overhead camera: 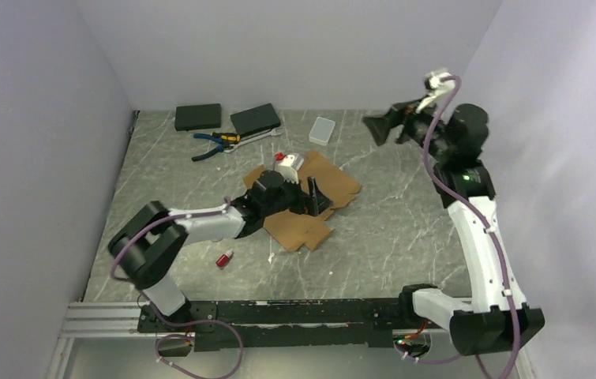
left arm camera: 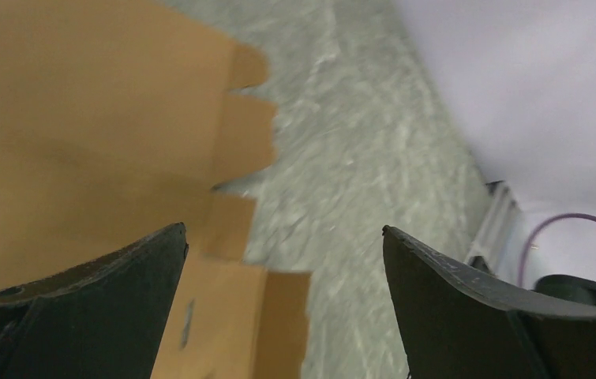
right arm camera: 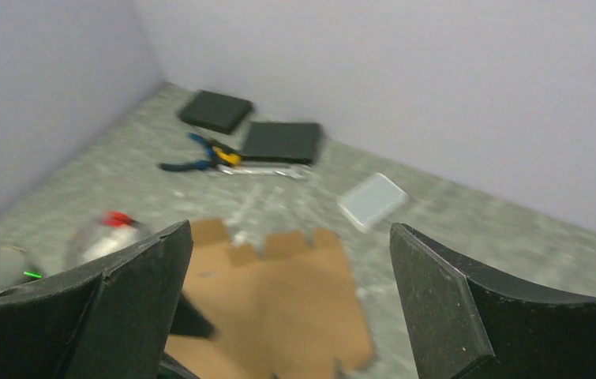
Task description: Fold the paper box
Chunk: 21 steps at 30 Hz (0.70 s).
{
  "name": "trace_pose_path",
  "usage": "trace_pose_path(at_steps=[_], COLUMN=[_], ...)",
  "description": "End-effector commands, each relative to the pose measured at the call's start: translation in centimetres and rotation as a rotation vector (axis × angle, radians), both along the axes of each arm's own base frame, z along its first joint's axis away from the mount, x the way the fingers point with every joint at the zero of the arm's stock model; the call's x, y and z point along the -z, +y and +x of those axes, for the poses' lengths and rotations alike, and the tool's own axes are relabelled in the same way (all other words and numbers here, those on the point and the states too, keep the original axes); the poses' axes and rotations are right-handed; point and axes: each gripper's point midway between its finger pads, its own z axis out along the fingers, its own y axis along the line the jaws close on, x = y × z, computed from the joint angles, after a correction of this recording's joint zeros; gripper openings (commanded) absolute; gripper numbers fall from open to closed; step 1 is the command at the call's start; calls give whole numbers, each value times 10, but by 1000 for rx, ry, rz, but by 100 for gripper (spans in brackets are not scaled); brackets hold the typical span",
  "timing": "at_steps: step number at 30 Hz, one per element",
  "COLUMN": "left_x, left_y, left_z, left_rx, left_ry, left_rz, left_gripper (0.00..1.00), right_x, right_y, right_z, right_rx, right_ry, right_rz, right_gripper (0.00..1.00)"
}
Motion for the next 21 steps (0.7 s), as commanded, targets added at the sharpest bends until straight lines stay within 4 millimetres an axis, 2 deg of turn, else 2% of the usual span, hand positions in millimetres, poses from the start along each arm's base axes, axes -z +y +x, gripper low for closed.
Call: trace_pose_path(at_steps=[1, 5, 7, 9, 12, 17, 20, 21], left_x=[-13, -8, -7, -6, -6, 3, 19, 23], left_y=[63, 120, 145, 166, 183, 192, 203, 205], left_z=[2, -3, -5, -4, -2, -6, -7, -7], left_rx=[-156, -242, -278, -308, -332, -332, -379, -392], left_ry=[-49, 6, 27, 50, 82, 124, 158, 167], left_rz=[269, 475, 539, 557, 486, 386, 423, 428], left_gripper=[100, 100, 99, 100, 100, 100, 100, 100], right_x=[81, 134, 150, 161, 182, 212, 228, 235], right_y=[-29, -4, 11, 16, 16, 9, 7, -3], right_z=[-11, -45, -68, -78, -80, -65, -50, -42], right_rx=[-72, -303, -465, -520, -516, -450, -328, -244], right_ry=[169, 208, 193, 151, 175, 312, 456, 511], right_rz=[-154, -153, -131, -128, -124, -111, 25, 85], right_gripper=[100, 100, 100, 100, 100, 99, 99, 97])
